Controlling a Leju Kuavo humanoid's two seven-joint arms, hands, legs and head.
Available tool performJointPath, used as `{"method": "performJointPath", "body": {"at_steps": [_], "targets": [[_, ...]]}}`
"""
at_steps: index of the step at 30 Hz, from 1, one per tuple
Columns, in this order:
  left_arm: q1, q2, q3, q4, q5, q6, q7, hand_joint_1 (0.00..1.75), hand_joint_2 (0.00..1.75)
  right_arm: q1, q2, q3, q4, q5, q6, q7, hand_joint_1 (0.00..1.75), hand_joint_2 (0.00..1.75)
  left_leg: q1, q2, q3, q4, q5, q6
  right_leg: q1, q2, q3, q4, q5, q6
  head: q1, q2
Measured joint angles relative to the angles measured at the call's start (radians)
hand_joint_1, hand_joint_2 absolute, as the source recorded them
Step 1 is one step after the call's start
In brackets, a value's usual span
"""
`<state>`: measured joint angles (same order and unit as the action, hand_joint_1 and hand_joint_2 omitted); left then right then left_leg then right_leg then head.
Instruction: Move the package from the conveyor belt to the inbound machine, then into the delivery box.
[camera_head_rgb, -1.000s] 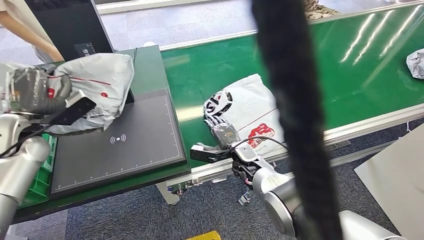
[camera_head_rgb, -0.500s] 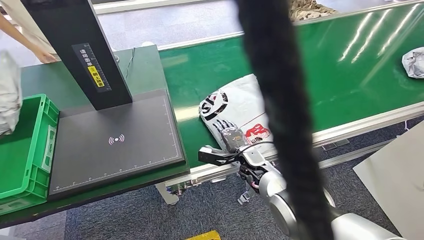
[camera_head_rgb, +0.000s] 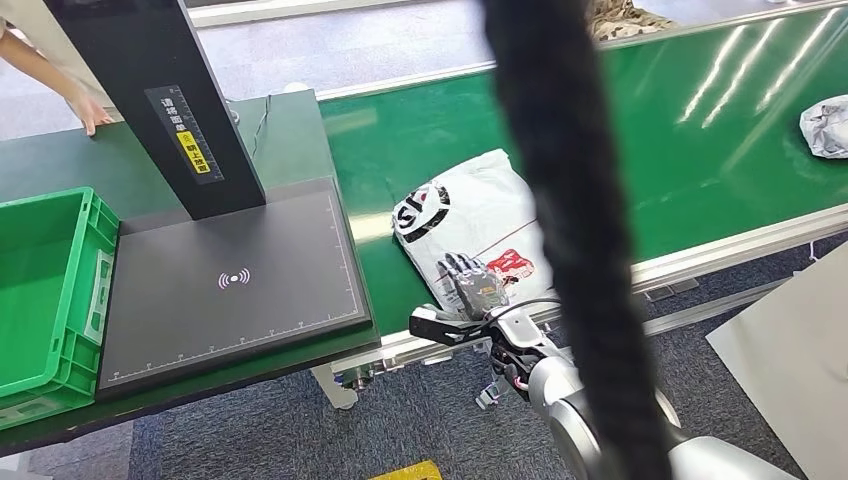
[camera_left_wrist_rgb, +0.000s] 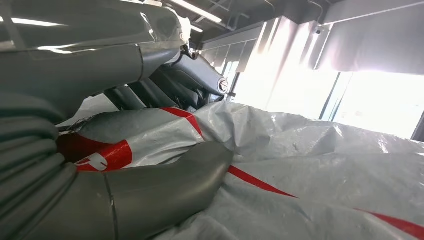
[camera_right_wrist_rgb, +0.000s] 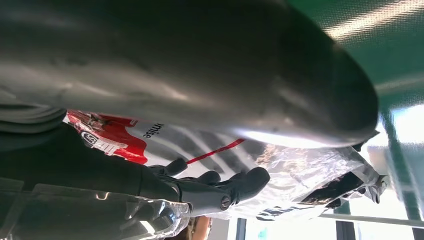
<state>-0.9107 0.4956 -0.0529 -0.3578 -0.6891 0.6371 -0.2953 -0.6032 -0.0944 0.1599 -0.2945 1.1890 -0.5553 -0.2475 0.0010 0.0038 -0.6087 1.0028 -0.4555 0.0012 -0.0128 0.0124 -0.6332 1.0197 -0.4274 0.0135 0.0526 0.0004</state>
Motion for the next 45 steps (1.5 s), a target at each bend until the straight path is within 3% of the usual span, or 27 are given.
{"method": "performJointPath", "body": {"at_steps": [8,14,18,27,28,31,32,41,45], "targets": [[0.005,0.003,0.013,0.0,-0.06,-0.001,-0.004,1.73,1.75,0.007,0.001,-0.002,0.0,0.004,0.0,0.006,0.0,0.0,0.0,0.0,0.0,0.0,0.0,0.0,0.0,0.0,0.0,0.0,0.0,0.0,0.0,0.0],[-0.01,-0.032,0.001,-0.004,-0.172,0.007,-0.018,1.74,1.75,0.009,0.001,-0.01,0.0,0.014,0.001,0.009,0.0,0.0,0.0,-0.001,0.0,0.0,0.0,0.0,0.0,-0.001,0.0,0.0,0.0,0.0,0.0,0.0],[-0.041,-0.069,-0.034,-0.011,-0.292,-0.013,0.033,1.71,1.75,0.01,0.002,-0.015,0.0,0.019,0.001,0.009,0.0,1.75,0.0,-0.002,0.0,0.001,0.0,0.0,0.0,-0.001,0.0,0.0,0.0,0.0,0.0,0.0],[-0.107,-0.127,-0.128,-0.006,-0.45,-0.101,0.167,1.71,1.75,0.02,0.0,-0.03,0.0,0.019,0.002,0.013,0.0,1.75,0.0,-0.002,0.0,0.001,0.0,0.0,0.0,-0.001,0.0,0.0,0.001,0.0,0.0,0.0],[-0.109,-0.132,-0.133,-0.004,-0.453,-0.106,0.174,1.32,1.75,0.022,0.0,-0.033,0.0,0.019,0.003,0.013,0.0,1.75,0.0,-0.002,0.0,0.0,0.0,0.0,0.0,0.0,0.0,0.0,0.001,0.0,0.0,0.0],[-0.111,-0.144,-0.143,0.003,-0.456,-0.117,0.188,0.04,0.44,0.029,-0.002,-0.039,0.0,0.018,0.002,0.012,0.0,1.75,0.0,-0.002,0.0,0.0,0.0,0.0,0.0,0.0,0.0,0.0,0.001,0.0,0.0,0.0],[-0.111,-0.147,-0.144,0.006,-0.454,-0.121,0.19,0.0,0.0,0.031,-0.003,-0.041,-0.001,0.017,0.002,0.013,0.0,1.75,0.0,-0.002,0.0,0.0,0.0,0.0,0.0,0.0,0.0,0.0,0.001,0.0,0.0,0.0],[-0.108,-0.162,-0.146,0.023,-0.439,-0.148,0.205,0.0,0.0,0.032,-0.004,-0.049,-0.007,0.017,0.002,0.013,0.0,1.75,0.0,-0.002,0.005,0.0,0.0,0.0,0.0,0.0,0.005,-0.001,0.001,0.0,0.0,0.0],[-0.1,-0.167,-0.146,0.024,-0.448,-0.134,0.213,0.0,0.0,0.036,-0.006,-0.057,-0.008,0.02,0.004,0.011,0.0,0.0,0.0,-0.002,0.006,0.001,0.001,0.001,0.0,-0.001,0.006,-0.001,0.001,0.0,0.0,0.0]]}}
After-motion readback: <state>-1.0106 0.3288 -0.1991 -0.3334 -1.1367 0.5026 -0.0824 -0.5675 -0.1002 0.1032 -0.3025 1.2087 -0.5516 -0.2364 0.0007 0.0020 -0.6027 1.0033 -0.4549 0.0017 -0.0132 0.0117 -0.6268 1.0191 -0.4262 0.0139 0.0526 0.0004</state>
